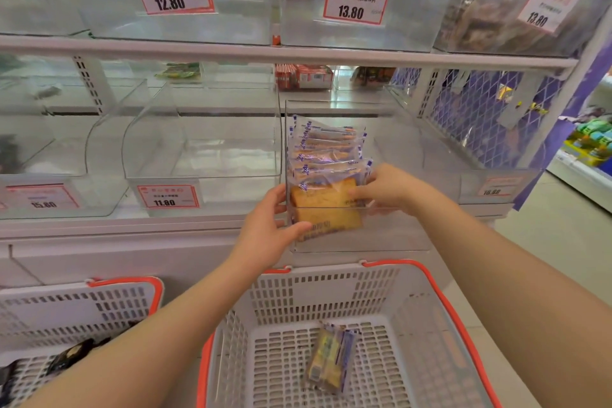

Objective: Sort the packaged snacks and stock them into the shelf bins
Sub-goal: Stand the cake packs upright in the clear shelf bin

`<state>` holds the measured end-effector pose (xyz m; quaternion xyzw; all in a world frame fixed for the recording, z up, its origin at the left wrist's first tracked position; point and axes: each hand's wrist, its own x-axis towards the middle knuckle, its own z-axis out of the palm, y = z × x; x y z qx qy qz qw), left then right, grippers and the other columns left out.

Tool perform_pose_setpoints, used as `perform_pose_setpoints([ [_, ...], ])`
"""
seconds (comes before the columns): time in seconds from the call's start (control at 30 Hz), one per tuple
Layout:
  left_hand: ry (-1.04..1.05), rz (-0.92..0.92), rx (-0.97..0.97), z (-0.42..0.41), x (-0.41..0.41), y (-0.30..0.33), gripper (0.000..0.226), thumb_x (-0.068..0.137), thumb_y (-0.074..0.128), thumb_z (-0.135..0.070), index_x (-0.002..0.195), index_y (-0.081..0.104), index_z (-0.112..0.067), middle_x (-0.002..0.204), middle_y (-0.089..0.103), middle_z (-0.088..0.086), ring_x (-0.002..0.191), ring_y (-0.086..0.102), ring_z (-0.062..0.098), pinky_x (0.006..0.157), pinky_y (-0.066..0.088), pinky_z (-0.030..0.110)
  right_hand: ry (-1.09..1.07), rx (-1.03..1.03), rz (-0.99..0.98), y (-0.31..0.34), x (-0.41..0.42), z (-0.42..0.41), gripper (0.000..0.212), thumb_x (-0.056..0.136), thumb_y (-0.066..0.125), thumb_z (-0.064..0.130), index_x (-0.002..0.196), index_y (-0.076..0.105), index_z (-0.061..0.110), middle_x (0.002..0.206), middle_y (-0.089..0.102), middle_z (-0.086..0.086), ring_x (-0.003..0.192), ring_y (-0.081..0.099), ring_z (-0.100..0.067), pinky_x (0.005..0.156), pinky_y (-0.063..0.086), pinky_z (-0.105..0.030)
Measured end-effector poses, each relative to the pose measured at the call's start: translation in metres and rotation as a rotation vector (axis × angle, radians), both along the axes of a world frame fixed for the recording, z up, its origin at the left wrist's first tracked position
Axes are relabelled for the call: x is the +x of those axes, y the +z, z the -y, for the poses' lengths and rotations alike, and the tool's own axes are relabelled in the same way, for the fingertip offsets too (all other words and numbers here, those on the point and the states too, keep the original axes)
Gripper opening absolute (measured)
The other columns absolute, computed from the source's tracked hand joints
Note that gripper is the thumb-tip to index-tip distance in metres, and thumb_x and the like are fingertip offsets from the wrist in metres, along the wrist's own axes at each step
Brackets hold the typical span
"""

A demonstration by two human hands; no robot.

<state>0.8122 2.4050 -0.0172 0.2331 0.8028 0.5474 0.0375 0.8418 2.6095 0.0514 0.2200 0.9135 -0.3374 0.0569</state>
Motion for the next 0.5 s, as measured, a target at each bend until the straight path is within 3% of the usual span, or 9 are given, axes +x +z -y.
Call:
perform_pose_setpoints([
  [0.07, 0.003, 0.011, 0.003, 0.001, -0.002, -0.002, 0.067, 0.077, 0.074, -0.019, 0.135, 0.041, -0.023, 0.122, 0.055, -0.011, 0.108, 0.055, 0.009, 0.090, 0.050, 0.032, -0.022, 0.211, -0.074, 0.001, 0.010, -0.003, 0.035, 0.086, 0.062, 0.029, 0.059, 0.048, 0.013, 0.059, 0.047, -0.002, 0.059, 0.049, -0.020, 0.050, 0.039, -0.028],
  [0.13, 0.017, 0.016, 0.001, 0.003, -0.003, -0.006, 0.065, 0.078, 0.073, -0.020, 0.135, 0.041, -0.023, 0.120, 0.055, -0.011, 0.103, 0.056, 0.008, 0.081, 0.049, 0.024, -0.094, 0.355, -0.356, -0.001, 0.026, 0.000, 0.023, 0.087, 0.060, 0.032, 0.075, 0.058, 0.012, 0.071, 0.053, 0.000, 0.074, 0.052, -0.020, 0.062, 0.041, -0.032],
  [0.2, 0.054, 0.026, -0.034, 0.005, -0.001, -0.015, 0.060, 0.080, 0.071, -0.021, 0.132, 0.042, -0.021, 0.116, 0.056, -0.008, 0.095, 0.057, 0.006, 0.066, 0.047, 0.011, -0.090, 0.332, -0.735, -0.009, 0.051, 0.008, 0.012, 0.087, 0.059, 0.026, 0.087, 0.062, 0.015, 0.075, 0.057, 0.004, 0.072, 0.051, -0.012, 0.068, 0.040, -0.030],
  [0.27, 0.086, 0.081, -0.094, 0.007, 0.006, -0.028, 0.057, 0.081, 0.070, -0.021, 0.131, 0.043, -0.016, 0.114, 0.054, -0.004, 0.088, 0.056, 0.005, 0.054, 0.044, 0.006, 0.003, 0.280, -0.868, -0.025, 0.078, 0.018, 0.007, 0.085, 0.057, 0.023, 0.089, 0.060, 0.018, 0.063, 0.053, 0.010, 0.056, 0.046, -0.002, 0.058, 0.037, -0.027],
  [0.33, 0.085, 0.107, -0.250, 0.010, 0.014, -0.045, 0.056, 0.083, 0.068, -0.025, 0.132, 0.043, -0.013, 0.120, 0.053, 0.002, 0.089, 0.059, 0.012, 0.065, 0.046, 0.016, 0.105, 0.207, -0.703, -0.052, 0.096, 0.024, 0.007, 0.086, 0.054, 0.025, 0.093, 0.054, 0.024, 0.058, 0.054, 0.010, 0.053, 0.051, 0.000, 0.055, 0.038, -0.027],
  [0.4, 0.011, 0.078, -0.484, 0.012, 0.021, -0.059, 0.050, 0.085, 0.065, -0.027, 0.129, 0.047, -0.011, 0.124, 0.054, 0.006, 0.098, 0.059, 0.018, 0.080, 0.046, 0.026, 0.201, 0.205, -0.389, -0.081, 0.102, 0.024, 0.005, 0.091, 0.052, 0.025, 0.093, 0.048, 0.027, 0.063, 0.060, 0.007, 0.060, 0.058, -0.007, 0.055, 0.041, -0.030],
  [0.5, -0.196, -0.034, -0.843, 0.017, 0.031, -0.073, 0.033, 0.090, 0.052, -0.028, 0.120, 0.053, -0.014, 0.116, 0.061, 0.004, 0.103, 0.059, 0.020, 0.084, 0.046, 0.029, 0.270, 0.220, 0.044, -0.123, 0.099, 0.019, 0.014, 0.096, 0.045, 0.022, 0.094, 0.055, 0.012, 0.084, 0.066, -0.007, 0.078, 0.062, -0.023, 0.062, 0.042, -0.031],
])
